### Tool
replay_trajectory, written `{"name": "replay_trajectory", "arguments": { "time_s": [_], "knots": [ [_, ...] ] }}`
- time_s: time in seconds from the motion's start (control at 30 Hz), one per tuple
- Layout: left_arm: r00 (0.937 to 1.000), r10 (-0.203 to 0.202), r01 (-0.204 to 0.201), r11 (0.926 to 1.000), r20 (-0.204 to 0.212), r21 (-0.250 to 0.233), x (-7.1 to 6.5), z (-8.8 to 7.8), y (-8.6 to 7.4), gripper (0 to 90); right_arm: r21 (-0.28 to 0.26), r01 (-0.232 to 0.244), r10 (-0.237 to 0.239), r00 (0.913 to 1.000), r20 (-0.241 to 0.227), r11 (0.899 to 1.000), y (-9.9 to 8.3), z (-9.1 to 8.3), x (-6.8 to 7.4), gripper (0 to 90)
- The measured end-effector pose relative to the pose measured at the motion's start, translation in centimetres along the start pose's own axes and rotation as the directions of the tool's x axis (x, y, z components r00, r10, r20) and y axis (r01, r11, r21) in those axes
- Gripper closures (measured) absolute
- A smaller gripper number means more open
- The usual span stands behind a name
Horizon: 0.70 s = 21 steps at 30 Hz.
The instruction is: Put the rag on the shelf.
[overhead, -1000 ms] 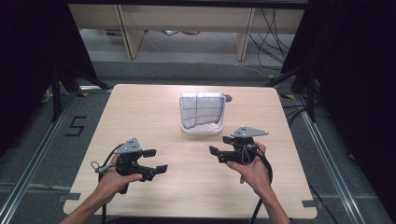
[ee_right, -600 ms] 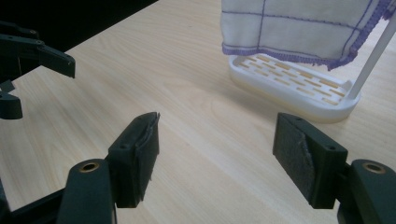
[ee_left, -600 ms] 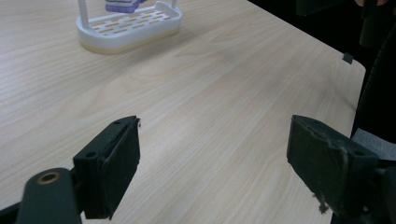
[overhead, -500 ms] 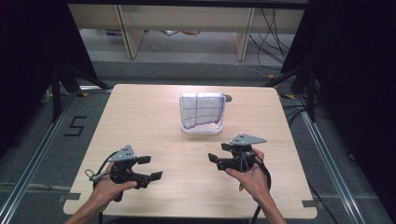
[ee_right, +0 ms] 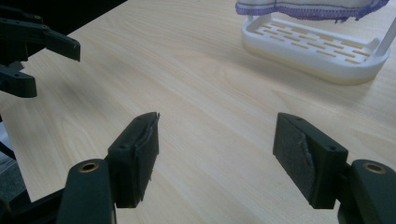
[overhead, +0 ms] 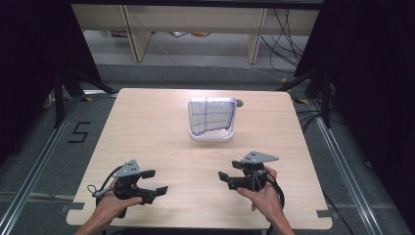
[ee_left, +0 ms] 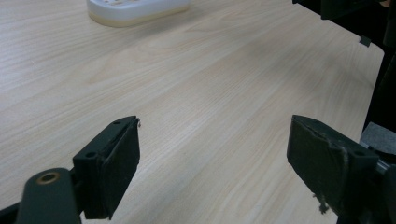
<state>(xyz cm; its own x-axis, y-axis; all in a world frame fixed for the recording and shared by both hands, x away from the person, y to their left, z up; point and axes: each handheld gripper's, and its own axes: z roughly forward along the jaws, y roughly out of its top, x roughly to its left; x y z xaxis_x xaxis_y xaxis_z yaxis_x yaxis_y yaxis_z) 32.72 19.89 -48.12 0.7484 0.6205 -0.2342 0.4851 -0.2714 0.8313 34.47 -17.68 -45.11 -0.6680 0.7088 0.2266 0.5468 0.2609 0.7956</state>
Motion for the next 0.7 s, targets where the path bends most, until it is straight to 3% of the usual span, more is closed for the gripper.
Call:
{"name": "replay_trajectory", "arguments": {
  "time_s": [0.03, 0.1, 0.13, 0.2, 0.23, 0.27, 0.3, 0.37, 0.4, 0.47, 0.5, 0.53, 0.57, 0.6, 0.67, 0.7],
  "knots": [
    [1.0000, 0.001, -0.001, 1.0000, -0.002, -0.005, -0.1, 0.1, -0.1, 16.7, -0.002, 0.018, -0.018, 0.9998, -0.001, 1.000, -0.1, 0.0, -0.1, 32.0],
    [1.0000, -0.003, 0.003, 0.9999, -0.006, -0.011, -0.3, 0.2, -0.4, 16.7, -0.004, -0.015, 0.015, 0.9999, -0.005, 1.000, -0.5, -0.1, 0.2, 31.0],
    [1.0000, 0.002, -0.002, 1.0000, -0.008, 0.003, -0.3, 0.1, -0.5, 16.7, 0.004, 0.010, -0.010, 0.9999, 0.008, 1.000, -0.7, -0.3, 0.1, 30.5],
    [0.9999, 0.015, -0.015, 0.9999, -0.007, 0.003, -0.4, 0.2, -0.8, 16.7, 0.011, -0.025, 0.025, 0.9997, 0.000, 1.000, -1.2, -0.3, 0.4, 28.4],
    [0.9994, 0.025, -0.025, 0.9997, -0.022, 0.007, -0.5, 0.1, -0.9, 16.7, -0.003, 0.006, -0.006, 1.0000, -0.005, 1.000, -1.4, -0.1, 0.2, 27.5],
    [0.9994, 0.028, -0.028, 0.9996, -0.020, -0.002, -0.6, 0.3, -1.1, 16.7, 0.006, -0.013, 0.013, 0.9999, -0.002, 1.000, -1.7, -0.2, 0.4, 27.1],
    [0.9993, 0.027, -0.027, 0.9996, -0.025, 0.004, -0.7, 0.3, -1.2, 16.6, 0.002, 0.008, -0.008, 1.0000, 0.001, 1.000, -1.9, -0.1, 0.3, 26.1],
    [0.9996, 0.014, -0.014, 0.9999, -0.024, -0.003, -0.9, 0.4, -1.6, 16.2, 0.010, -0.013, 0.013, 0.9999, -0.003, 1.000, -2.5, -0.1, 0.6, 24.1],
    [0.9998, 0.006, -0.006, 1.0000, -0.017, 0.007, -1.0, 0.4, -1.7, 16.2, 0.007, 0.007, -0.007, 1.0000, -0.007, 1.000, -2.6, 0.0, 0.4, 23.8],
    [0.9998, 0.007, -0.007, 1.0000, -0.021, 0.000, -1.1, 0.4, -1.9, 16.0, 0.010, 0.000, 0.000, 1.0000, -0.005, 1.000, -2.7, -0.1, 0.5, 23.5],
    [0.9998, 0.006, -0.006, 0.9999, -0.016, 0.015, -1.3, 0.4, -2.0, 16.0, 0.013, -0.033, 0.033, 0.9995, -0.002, 0.999, -2.9, -0.2, 0.8, 23.4],
    [0.9998, 0.016, -0.016, 0.9998, -0.015, 0.009, -1.3, 0.4, -2.1, 16.0, 0.006, 0.000, 0.000, 1.0000, 0.003, 1.000, -3.0, -0.2, 0.6, 23.2],
    [0.9997, 0.012, -0.011, 0.9999, -0.020, 0.010, -1.6, 0.3, -2.2, 15.8, 0.010, 0.000, 0.000, 1.0000, -0.006, 1.000, -3.3, -0.3, 0.7, 23.0],
    [0.9994, 0.033, -0.033, 0.9987, -0.007, 0.040, -1.5, 0.1, -2.1, 15.7, 0.016, -0.003, 0.003, 1.0000, -0.001, 1.000, -3.4, -0.4, 0.8, 22.8],
    [0.9995, 0.018, -0.017, 0.9997, -0.027, 0.017, -1.8, 0.1, -2.3, 15.6, 0.036, 0.009, -0.009, 0.9999, 0.008, 0.999, -3.7, -0.4, 1.0, 22.4],
    [0.9993, 0.025, -0.024, 0.9991, -0.027, 0.035, -1.8, 0.0, -2.3, 15.6, 0.049, -0.019, 0.018, 0.9997, 0.014, 0.999, -4.0, -0.4, 1.3, 22.1]
  ]
}}
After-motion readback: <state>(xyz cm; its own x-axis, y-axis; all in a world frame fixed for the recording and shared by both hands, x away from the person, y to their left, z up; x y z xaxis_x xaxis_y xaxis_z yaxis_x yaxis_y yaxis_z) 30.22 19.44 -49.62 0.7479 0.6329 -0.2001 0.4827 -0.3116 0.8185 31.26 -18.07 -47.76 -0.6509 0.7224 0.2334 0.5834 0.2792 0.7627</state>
